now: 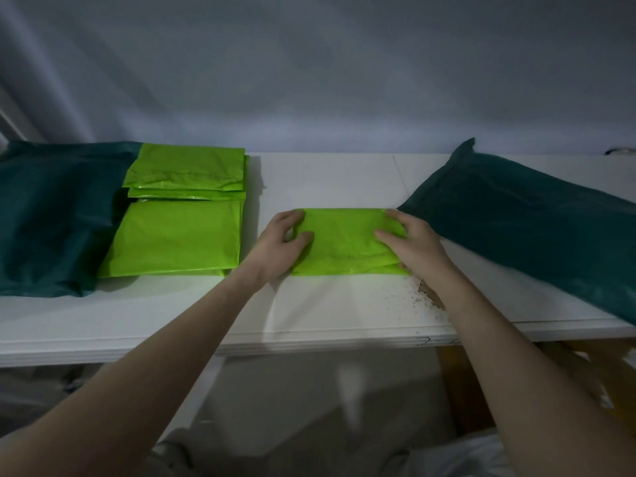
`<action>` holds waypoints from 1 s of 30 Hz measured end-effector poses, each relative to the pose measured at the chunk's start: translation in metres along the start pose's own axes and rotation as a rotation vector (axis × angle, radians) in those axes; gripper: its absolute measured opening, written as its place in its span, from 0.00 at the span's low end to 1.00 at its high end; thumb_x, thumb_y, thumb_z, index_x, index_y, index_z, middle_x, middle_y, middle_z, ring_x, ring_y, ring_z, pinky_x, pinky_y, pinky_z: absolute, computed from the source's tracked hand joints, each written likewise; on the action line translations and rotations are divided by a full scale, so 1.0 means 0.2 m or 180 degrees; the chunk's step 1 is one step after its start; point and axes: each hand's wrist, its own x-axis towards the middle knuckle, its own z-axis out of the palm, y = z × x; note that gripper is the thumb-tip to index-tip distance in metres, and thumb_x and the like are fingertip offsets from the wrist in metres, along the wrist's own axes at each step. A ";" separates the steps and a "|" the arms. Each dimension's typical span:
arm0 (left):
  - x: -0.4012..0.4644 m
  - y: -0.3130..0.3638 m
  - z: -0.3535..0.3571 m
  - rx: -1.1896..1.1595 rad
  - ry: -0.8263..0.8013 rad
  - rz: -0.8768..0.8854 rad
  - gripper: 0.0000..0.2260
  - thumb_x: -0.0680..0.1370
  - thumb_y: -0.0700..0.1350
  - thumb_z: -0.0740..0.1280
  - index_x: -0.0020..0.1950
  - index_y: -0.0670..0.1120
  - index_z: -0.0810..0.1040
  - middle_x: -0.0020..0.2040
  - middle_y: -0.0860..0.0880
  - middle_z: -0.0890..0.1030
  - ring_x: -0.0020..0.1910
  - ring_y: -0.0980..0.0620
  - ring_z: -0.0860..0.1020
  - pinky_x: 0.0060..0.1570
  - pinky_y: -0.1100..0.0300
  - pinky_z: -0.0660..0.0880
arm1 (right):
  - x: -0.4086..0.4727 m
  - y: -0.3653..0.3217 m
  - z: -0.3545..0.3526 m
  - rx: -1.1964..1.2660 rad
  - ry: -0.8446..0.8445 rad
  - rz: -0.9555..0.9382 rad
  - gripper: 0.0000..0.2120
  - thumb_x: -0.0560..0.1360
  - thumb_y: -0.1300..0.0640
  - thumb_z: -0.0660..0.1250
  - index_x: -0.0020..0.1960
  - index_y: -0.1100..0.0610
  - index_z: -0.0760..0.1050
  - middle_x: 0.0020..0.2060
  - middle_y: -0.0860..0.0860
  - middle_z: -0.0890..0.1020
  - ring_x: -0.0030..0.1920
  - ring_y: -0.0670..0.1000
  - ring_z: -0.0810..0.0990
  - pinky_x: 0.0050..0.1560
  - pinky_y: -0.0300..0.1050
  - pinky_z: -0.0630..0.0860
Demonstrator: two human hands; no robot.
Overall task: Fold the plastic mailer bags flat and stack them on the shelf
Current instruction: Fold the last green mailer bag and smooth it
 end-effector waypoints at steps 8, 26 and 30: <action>0.01 -0.02 0.00 0.0488 -0.0199 0.0186 0.26 0.79 0.42 0.63 0.75 0.43 0.60 0.75 0.50 0.60 0.73 0.52 0.61 0.71 0.55 0.61 | 0.01 0.01 0.00 -0.0580 -0.0168 -0.0143 0.29 0.75 0.55 0.67 0.73 0.49 0.62 0.63 0.49 0.73 0.40 0.52 0.80 0.36 0.42 0.77; -0.03 0.09 -0.03 0.1621 -0.0344 -0.0337 0.22 0.77 0.50 0.62 0.68 0.43 0.66 0.68 0.45 0.60 0.58 0.40 0.74 0.60 0.51 0.71 | -0.02 -0.03 -0.04 -0.1703 -0.0341 0.0060 0.29 0.73 0.46 0.63 0.70 0.55 0.61 0.67 0.54 0.63 0.62 0.60 0.71 0.60 0.52 0.70; -0.05 0.15 -0.06 0.1577 0.0390 -0.0158 0.23 0.75 0.51 0.63 0.69 0.47 0.66 0.65 0.45 0.64 0.55 0.38 0.75 0.54 0.50 0.72 | -0.02 -0.08 -0.03 -0.1708 0.0916 -0.0530 0.22 0.78 0.53 0.57 0.69 0.61 0.63 0.64 0.59 0.65 0.58 0.62 0.72 0.54 0.53 0.70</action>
